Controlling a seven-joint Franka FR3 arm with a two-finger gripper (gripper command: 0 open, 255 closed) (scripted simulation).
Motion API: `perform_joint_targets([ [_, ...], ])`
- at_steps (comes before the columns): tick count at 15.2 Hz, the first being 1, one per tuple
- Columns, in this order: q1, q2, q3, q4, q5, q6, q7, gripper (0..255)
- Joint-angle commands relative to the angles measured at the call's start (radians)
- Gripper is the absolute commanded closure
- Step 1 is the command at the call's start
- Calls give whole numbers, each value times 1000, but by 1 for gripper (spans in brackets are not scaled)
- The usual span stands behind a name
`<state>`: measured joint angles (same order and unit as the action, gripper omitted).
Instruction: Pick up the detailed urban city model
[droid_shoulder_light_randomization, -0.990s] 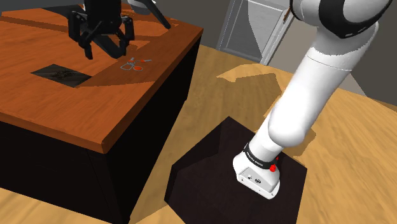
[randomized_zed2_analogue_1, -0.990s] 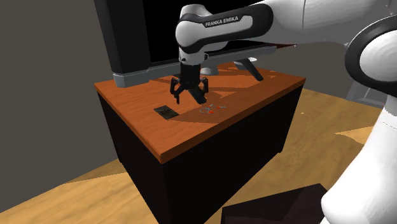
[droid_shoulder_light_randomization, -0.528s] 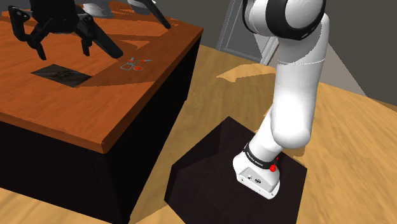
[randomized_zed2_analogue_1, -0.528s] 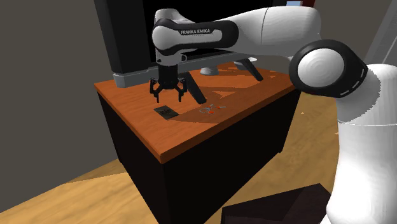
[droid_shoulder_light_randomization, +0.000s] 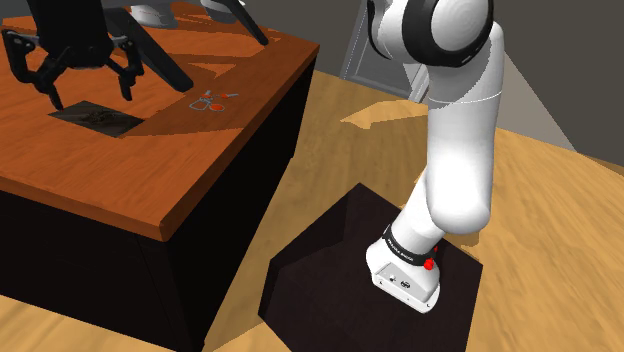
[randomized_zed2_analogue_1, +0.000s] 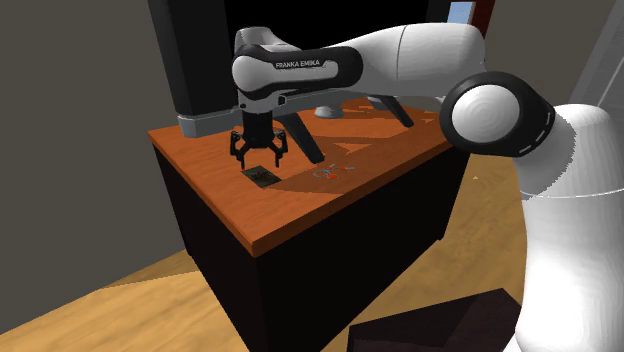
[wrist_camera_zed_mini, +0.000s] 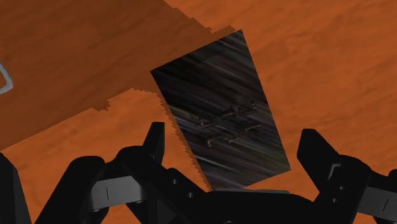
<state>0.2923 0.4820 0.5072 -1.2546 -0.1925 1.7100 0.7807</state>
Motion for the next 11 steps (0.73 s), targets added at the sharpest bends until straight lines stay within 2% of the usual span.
perform_joint_targets([
  [1,-1,18,-4,-15,-4,38,1,0],
  [2,-2,18,-4,-16,-4,38,1,0],
  [3,-2,19,-4,-16,-4,39,0,255],
  [11,-2,18,-4,-17,-4,40,0,255],
])
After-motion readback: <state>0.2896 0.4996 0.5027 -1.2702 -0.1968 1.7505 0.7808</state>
